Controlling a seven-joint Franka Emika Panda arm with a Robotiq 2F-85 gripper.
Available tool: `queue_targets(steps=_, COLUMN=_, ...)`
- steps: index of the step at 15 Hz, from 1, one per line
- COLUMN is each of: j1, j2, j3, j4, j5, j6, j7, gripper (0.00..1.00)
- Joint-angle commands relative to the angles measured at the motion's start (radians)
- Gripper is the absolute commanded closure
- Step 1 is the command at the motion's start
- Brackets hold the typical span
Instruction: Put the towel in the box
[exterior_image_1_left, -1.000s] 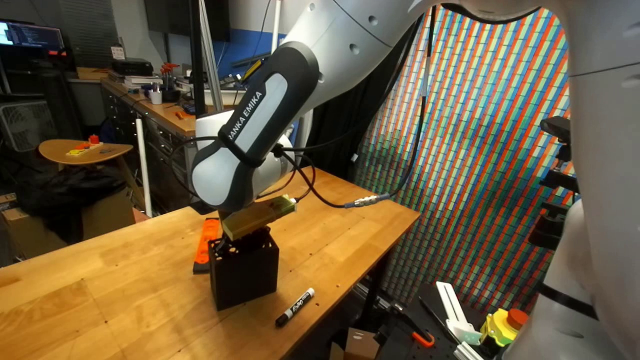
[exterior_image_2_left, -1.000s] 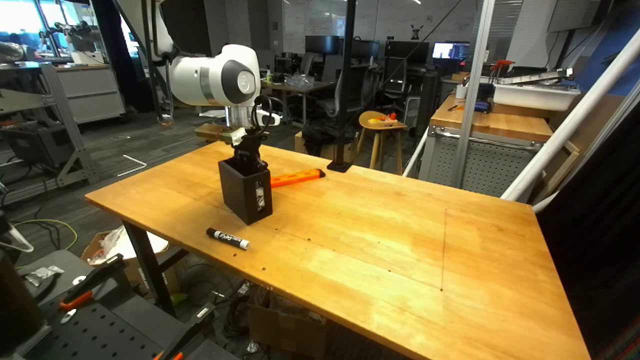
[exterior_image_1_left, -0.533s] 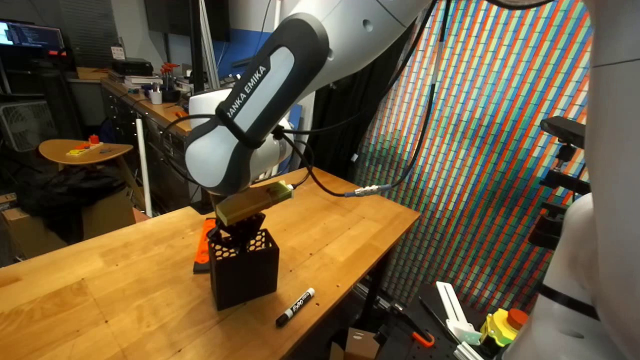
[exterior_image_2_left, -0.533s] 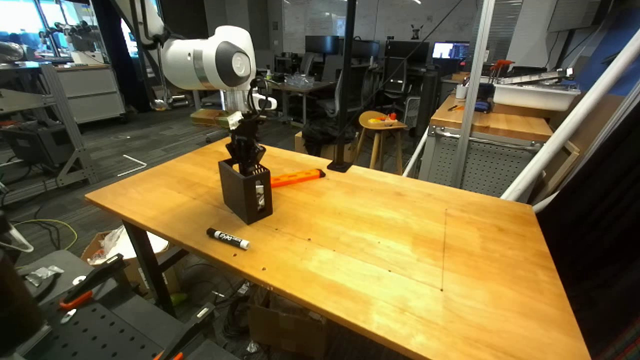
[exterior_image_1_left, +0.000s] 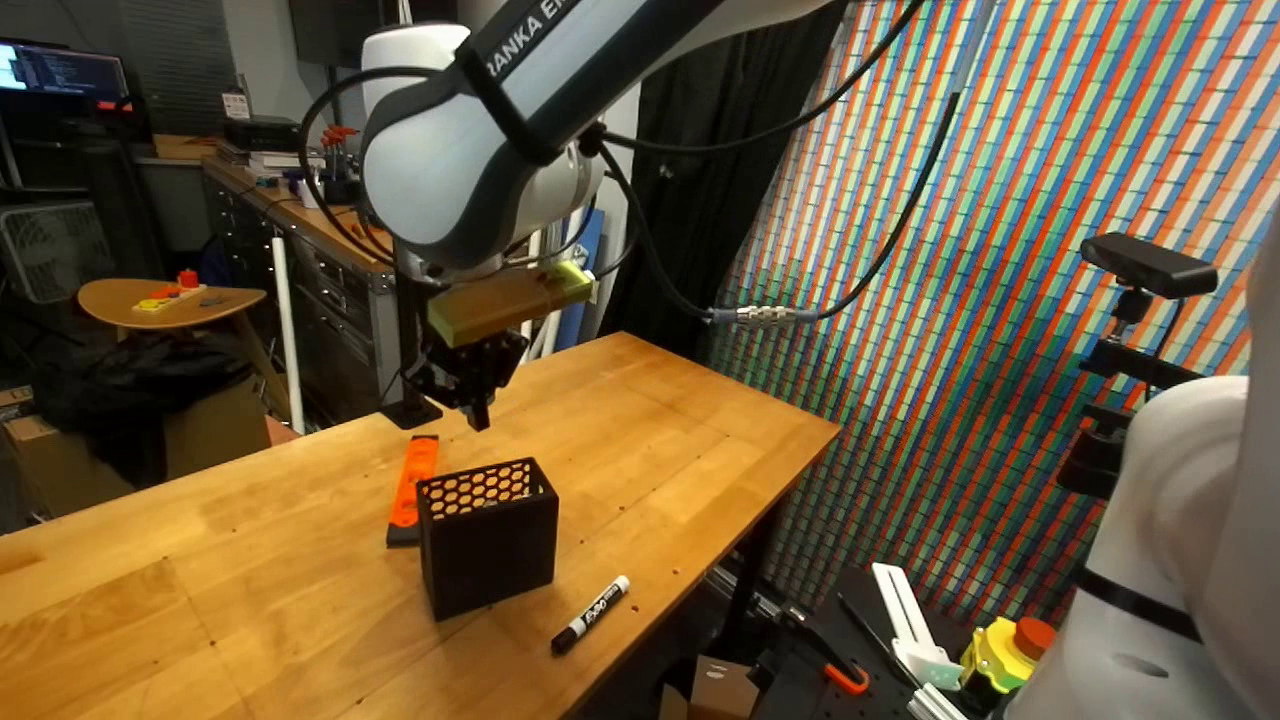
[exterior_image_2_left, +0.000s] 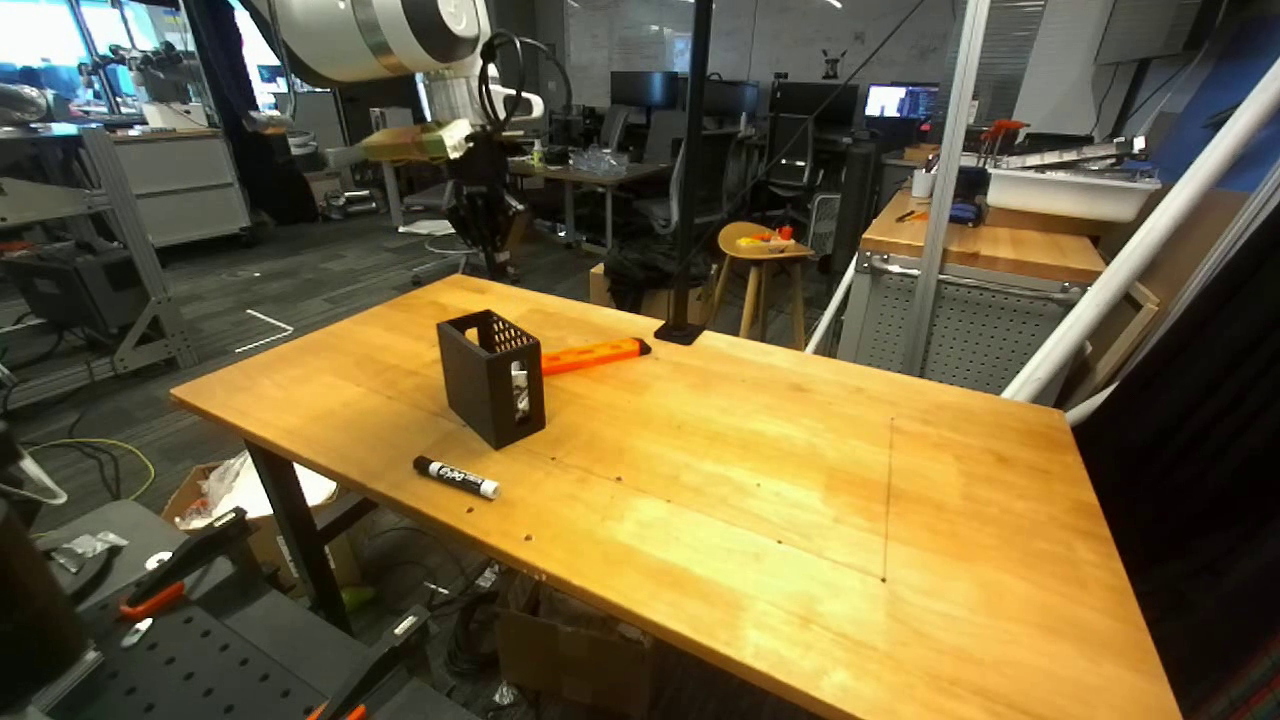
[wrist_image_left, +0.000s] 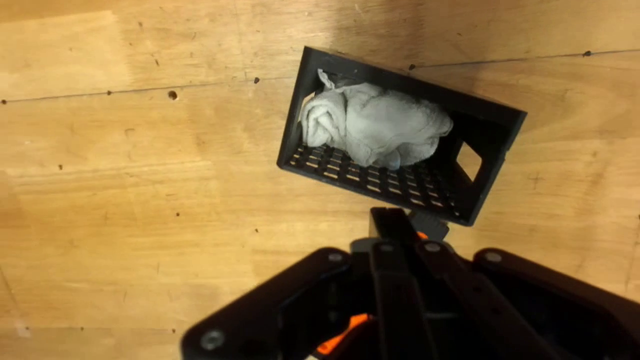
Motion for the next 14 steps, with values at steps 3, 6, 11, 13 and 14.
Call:
queue_targets(steps=3, j1=-0.029, j2=-0.039, j3=0.029, j4=-0.001, j5=-0.003, j6=-0.015, j7=0.002, gripper=0.76)
queue_targets(steps=6, j1=-0.028, j2=-0.018, j3=0.028, j4=-0.003, j5=-0.003, j6=-0.014, j7=0.002, gripper=0.64)
queue_targets(steps=11, j1=-0.028, j2=-0.014, j3=0.029, j4=-0.002, j5=-0.003, j6=-0.014, j7=0.002, gripper=0.65)
queue_targets(steps=13, j1=-0.029, j2=-0.014, j3=0.029, j4=-0.002, j5=-0.003, j6=-0.014, j7=0.002, gripper=0.65)
queue_targets(steps=14, j1=-0.029, j2=-0.014, j3=0.029, j4=-0.002, j5=-0.003, j6=-0.014, j7=0.002, gripper=0.65)
